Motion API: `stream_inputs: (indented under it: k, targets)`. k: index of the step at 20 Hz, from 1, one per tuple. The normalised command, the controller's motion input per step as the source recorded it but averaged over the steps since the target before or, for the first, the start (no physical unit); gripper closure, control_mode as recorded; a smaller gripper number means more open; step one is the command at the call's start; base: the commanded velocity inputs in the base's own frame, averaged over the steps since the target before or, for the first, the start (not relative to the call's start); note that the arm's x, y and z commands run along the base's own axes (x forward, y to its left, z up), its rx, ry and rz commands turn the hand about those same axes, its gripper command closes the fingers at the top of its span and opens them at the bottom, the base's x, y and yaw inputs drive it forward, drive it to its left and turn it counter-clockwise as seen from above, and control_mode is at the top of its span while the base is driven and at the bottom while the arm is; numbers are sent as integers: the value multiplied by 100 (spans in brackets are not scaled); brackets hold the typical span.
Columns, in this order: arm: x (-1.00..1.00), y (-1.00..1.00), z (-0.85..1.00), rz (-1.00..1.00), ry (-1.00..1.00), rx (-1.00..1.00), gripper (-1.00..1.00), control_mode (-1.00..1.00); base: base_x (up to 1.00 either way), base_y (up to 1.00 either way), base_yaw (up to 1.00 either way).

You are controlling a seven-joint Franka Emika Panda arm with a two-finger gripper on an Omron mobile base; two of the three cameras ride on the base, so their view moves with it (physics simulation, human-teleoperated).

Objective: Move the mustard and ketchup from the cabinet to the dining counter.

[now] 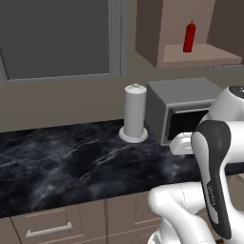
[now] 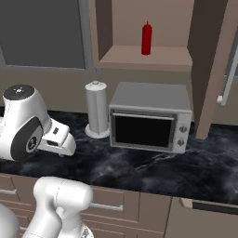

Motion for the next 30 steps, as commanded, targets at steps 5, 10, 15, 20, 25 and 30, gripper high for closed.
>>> stream_inputs:
  k: [5,10,15,20,25,30]
  targets:
    - [0,0,0,0,0,0,-100,100,-6,-56,-4]
    - [0,0,0,0,0,0,-100,100,24,-45,-2]
    - [0,0,0,0,0,0,-100,100,31,-39,2]
    - [0,0,0,0,0,0,-100,100,45,-35,4]
    - [0,0,0,0,0,0,-100,100,51,-23,0]
    - [0,0,0,0,0,0,-100,100,22,-4,0]
